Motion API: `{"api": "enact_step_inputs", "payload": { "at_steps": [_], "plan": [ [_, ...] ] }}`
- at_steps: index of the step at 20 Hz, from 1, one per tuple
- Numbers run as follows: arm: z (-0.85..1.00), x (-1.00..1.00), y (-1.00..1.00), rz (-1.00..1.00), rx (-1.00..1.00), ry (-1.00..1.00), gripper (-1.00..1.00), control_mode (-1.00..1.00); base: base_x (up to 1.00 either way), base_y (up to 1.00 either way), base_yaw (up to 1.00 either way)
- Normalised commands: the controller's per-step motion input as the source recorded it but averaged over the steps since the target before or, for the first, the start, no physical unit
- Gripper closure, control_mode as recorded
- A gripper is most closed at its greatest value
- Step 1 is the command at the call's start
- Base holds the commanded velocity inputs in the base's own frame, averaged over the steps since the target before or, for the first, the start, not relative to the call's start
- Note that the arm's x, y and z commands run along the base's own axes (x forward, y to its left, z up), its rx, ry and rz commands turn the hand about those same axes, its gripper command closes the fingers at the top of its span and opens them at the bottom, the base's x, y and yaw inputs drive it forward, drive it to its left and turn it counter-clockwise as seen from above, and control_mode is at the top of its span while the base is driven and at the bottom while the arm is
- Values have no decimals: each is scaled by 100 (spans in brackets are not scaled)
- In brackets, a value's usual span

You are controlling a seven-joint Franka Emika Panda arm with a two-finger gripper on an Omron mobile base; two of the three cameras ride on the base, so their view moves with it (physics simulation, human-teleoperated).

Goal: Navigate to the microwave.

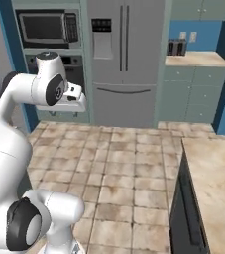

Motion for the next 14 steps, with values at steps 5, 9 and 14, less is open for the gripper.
{"api": "enact_step_inputs", "payload": {
  "at_steps": [5, 9, 14],
  "plan": [
    [0, 0, 0, 0, 0, 0, -100, 100, 100, 8, 1],
    [0, 0, 0, 0, 0, 0, -100, 100, 100, 16, 8],
    [0, 0, 0, 0, 0, 0, -100, 100, 100, 13, 18]
  ]
}}
